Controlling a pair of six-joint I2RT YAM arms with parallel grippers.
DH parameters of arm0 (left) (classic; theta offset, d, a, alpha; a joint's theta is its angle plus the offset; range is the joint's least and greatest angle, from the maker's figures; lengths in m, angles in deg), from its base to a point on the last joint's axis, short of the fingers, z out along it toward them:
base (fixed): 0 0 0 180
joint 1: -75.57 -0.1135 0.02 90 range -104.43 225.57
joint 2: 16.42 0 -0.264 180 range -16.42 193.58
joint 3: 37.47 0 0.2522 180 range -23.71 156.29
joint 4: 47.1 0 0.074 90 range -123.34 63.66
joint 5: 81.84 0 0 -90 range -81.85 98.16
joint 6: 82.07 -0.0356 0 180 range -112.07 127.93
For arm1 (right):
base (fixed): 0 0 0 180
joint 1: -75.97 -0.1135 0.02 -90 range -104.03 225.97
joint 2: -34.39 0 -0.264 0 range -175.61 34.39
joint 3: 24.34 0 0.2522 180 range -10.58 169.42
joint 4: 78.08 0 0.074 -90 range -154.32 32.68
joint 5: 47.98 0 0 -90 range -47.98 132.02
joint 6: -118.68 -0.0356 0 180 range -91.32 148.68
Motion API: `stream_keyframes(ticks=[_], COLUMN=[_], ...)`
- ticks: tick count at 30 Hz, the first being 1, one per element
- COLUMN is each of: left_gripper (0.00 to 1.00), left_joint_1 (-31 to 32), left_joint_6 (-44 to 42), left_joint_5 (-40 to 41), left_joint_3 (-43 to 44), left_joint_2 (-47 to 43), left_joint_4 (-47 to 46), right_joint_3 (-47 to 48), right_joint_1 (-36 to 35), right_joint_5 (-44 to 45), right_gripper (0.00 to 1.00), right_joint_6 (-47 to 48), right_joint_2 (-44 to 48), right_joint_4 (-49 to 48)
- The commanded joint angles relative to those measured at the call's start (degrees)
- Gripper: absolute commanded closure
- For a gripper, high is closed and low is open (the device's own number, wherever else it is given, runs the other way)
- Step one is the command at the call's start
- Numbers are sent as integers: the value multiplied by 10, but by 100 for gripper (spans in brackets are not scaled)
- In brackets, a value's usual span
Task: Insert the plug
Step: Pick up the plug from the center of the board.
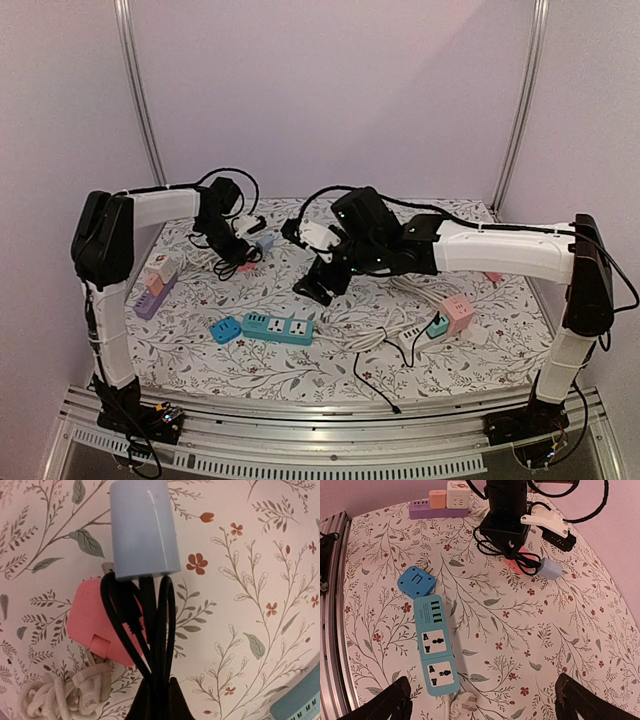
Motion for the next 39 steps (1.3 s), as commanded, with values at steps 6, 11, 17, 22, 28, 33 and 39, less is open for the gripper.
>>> stream_keyframes(ticks=[6,11,17,22,28,33,39], left_gripper=[100,100,100,100,100,100,100], left_joint_1=[40,83,130,168,184,194,201], left_joint_6=[-109,-207,-212,-205,-199,-198,-199], left_joint_5=[-93,-157,-145,-150,-158,-155,-150], left_joint_3=[-77,-109,-95,-81,-70,-68,-68], left_joint_2=[-208,-293,-327,-349,-363,-367,-365], left_joint_4=[118,245,360,393,416,423,424], right_joint_3=[-65,-141,-163,-148,-134,-118,-118], right_joint_1=[0,0,0,0,1,1,1], right_joint_5=[-6,-54,-68,-151,-252,-287,-296], right_gripper=[1,1,1,1,10,23,50], right_joint_6=[56,129,134,124,96,63,41], right_joint_2=[64,112,110,75,35,8,-5], right_joint_4=[-25,-130,-197,-210,-249,-278,-304])
